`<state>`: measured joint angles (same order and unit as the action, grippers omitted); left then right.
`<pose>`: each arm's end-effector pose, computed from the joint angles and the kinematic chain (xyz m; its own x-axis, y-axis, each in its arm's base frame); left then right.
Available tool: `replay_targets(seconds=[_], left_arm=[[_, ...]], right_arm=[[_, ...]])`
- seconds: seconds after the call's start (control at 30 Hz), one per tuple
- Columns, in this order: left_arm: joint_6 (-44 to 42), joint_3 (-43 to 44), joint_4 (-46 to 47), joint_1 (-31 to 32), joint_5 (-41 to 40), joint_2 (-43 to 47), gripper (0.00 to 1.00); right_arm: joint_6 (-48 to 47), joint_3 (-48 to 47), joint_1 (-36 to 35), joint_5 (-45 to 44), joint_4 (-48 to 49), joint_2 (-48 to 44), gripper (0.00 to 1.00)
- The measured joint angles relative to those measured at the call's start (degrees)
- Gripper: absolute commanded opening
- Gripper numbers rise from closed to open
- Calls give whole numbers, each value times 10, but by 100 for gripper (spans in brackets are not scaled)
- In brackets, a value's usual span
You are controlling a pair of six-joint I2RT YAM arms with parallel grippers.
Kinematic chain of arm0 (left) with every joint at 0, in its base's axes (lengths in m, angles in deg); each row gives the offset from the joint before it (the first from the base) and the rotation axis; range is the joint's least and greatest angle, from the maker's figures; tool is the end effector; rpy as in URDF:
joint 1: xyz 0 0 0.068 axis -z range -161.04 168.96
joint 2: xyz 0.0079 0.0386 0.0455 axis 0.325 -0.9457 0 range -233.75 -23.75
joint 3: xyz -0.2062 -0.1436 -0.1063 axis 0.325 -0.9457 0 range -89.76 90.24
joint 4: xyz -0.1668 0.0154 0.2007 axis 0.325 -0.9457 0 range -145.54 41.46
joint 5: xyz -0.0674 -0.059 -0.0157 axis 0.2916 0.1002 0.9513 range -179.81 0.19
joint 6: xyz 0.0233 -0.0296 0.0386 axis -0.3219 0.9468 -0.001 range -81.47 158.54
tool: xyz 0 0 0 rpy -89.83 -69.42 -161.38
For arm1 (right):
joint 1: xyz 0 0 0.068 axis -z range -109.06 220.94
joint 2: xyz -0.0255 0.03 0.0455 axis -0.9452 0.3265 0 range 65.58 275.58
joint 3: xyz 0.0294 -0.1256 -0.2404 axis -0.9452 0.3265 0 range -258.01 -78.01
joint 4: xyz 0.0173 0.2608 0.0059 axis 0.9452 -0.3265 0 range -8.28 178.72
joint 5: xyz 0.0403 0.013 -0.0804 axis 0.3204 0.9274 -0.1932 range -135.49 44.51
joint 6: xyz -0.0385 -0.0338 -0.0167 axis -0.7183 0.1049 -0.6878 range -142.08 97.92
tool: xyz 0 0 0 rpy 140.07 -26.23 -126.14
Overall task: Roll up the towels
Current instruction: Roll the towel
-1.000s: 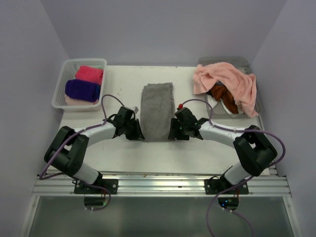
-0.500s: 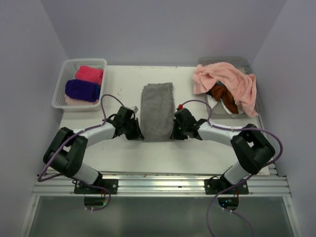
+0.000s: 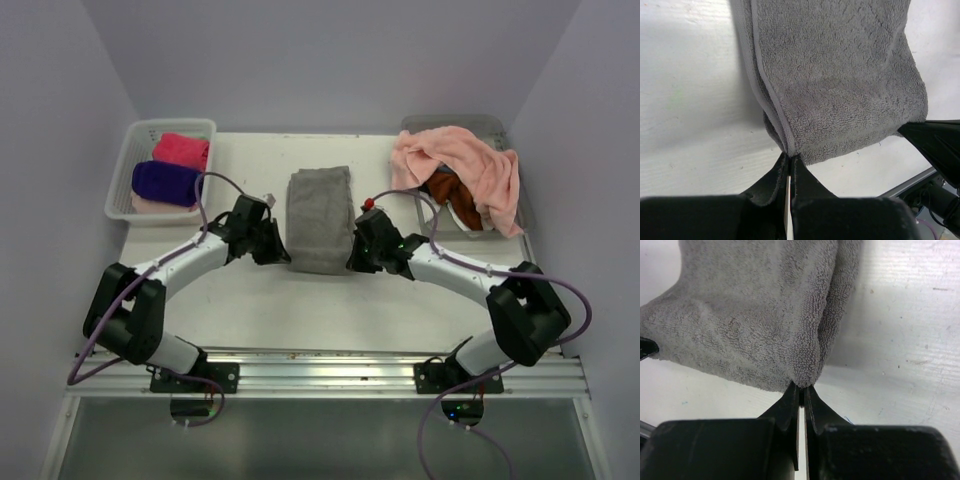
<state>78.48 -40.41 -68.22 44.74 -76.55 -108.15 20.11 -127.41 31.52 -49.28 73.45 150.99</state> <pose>0.2594 -0.1343 0.1960 -0.9120 -0.2536 -0.3224 -0.0562 0.8558 -0.5142 0.2339 0.1893 0.1958 -0.8506 0.1682 -0.4982 -0.0411 0.9233 0.3819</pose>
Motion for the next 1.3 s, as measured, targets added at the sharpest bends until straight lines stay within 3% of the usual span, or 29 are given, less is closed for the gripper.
replay_targets(seconds=[0.47, 0.7, 0.77, 0.8, 0.83, 0.87, 0.9, 0.97, 1.0, 1.03, 1.13, 1.3], left_arm=[[0, 99, -37, -36, -14, -64, 0], [-2, 164, -47, -47, -31, -125, 0], [-4, 181, -48, -51, -36, -148, 9], [-6, 189, -49, -52, -38, -160, 15], [-8, 199, -48, -52, -41, -172, 31], [-14, 206, -49, -53, -44, -182, 38], [-18, 215, -49, -53, -49, -194, 53], [-23, 233, -53, -54, -57, -214, 63], [-26, 238, -53, -55, -62, -219, 70], [-29, 241, -53, -55, -66, -220, 82], [-36, 242, -56, -55, -84, -210, 85], [-35, 217, -57, -55, -110, -140, 75]], right_arm=[[-41, -115, 16, -29, -32, 59, 0], [-58, -175, 39, -27, -36, 120, 7], [-63, -194, 45, -27, -36, 139, 9], [-64, -201, 48, -27, -36, 148, 17], [-64, -208, 51, -26, -35, 156, 20], [-66, -214, 55, -26, -35, 165, 23], [-67, -219, 58, -26, -35, 172, 30], [-69, -226, 68, -26, -35, 182, 41], [-69, -228, 71, -25, -35, 185, 56], [-69, -230, 76, -24, -36, 186, 62], [-76, -233, 85, -25, -38, 186, 73], [-85, -197, 85, -23, -30, 146, 73]])
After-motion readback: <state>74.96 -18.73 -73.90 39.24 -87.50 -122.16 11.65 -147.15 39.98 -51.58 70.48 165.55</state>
